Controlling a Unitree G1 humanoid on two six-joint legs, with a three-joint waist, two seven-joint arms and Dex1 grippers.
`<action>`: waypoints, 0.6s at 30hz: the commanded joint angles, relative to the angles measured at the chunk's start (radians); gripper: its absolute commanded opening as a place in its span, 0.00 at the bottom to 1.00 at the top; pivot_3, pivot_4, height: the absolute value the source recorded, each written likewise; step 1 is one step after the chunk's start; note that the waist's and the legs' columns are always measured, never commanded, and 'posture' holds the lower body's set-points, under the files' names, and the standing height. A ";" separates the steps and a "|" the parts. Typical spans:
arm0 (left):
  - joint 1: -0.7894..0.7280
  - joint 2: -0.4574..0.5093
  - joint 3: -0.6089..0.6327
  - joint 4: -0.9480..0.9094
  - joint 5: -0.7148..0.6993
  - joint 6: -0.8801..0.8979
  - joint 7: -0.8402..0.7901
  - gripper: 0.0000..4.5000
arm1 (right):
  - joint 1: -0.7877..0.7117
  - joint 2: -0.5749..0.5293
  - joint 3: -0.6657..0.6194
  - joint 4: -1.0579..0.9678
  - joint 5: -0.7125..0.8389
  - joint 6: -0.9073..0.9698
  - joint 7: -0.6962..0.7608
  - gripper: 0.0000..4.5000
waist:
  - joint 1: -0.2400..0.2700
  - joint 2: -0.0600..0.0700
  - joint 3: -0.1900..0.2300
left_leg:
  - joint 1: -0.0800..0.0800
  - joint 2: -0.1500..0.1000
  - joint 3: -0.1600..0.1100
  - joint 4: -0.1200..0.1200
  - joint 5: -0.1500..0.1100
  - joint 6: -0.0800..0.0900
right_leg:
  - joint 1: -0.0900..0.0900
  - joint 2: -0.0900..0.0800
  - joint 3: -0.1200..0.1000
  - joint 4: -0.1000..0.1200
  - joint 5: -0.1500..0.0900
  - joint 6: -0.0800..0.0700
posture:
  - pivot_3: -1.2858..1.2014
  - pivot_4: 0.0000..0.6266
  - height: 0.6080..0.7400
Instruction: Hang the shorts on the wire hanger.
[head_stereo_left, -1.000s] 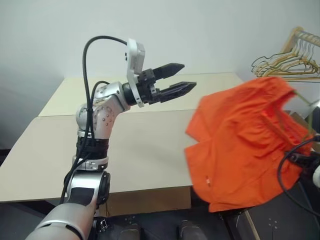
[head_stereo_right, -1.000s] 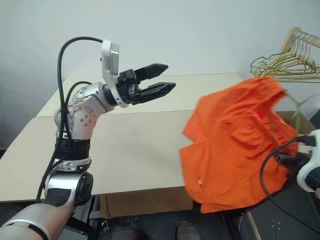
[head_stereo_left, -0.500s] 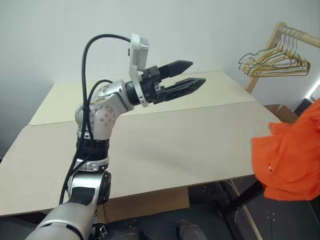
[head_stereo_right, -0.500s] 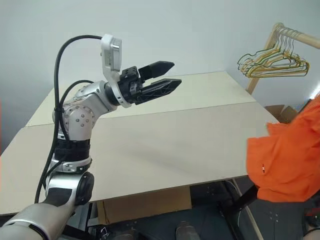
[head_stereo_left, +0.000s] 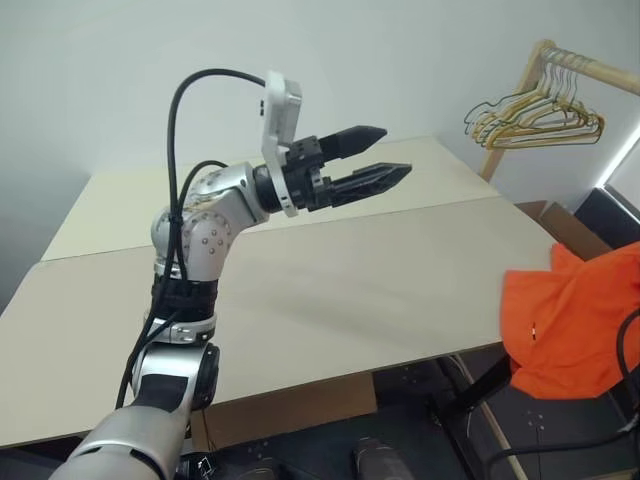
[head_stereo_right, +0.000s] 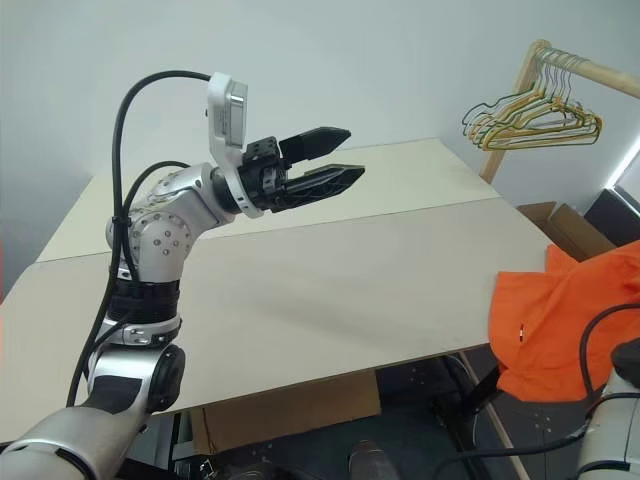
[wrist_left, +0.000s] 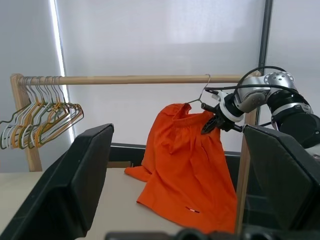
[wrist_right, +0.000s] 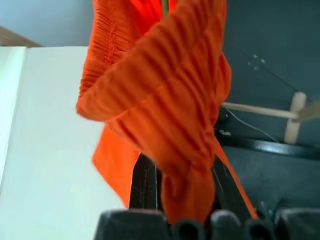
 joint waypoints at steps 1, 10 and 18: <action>0.001 0.018 -0.001 -0.042 -0.004 -0.019 -0.008 1.00 | 0.002 0.032 0.019 -0.083 -0.050 0.008 0.045 0.06 | -0.003 0.000 0.000 | 0.000 0.000 0.000 0.000 0.000 0.000 | 0.000 0.000 0.000 0.000 0.000 0.000 | 0.47 0.00 1.00; 0.001 0.050 -0.001 -0.044 0.005 -0.026 0.003 1.00 | 0.074 0.125 0.260 -0.459 -0.176 0.008 0.135 0.67 | -0.002 0.008 0.000 | 0.001 -0.001 -0.001 0.000 0.000 0.000 | 0.000 0.000 0.001 0.001 0.000 0.002 | 0.48 0.00 1.00; 0.004 0.078 0.001 -0.052 -0.001 -0.016 0.025 1.00 | 0.199 0.244 0.679 -0.860 -0.445 -0.191 0.077 1.00 | -0.002 0.008 0.000 | 0.001 0.000 0.000 -0.001 0.000 0.000 | -0.001 0.001 0.002 0.002 0.001 0.003 | 0.48 0.00 1.00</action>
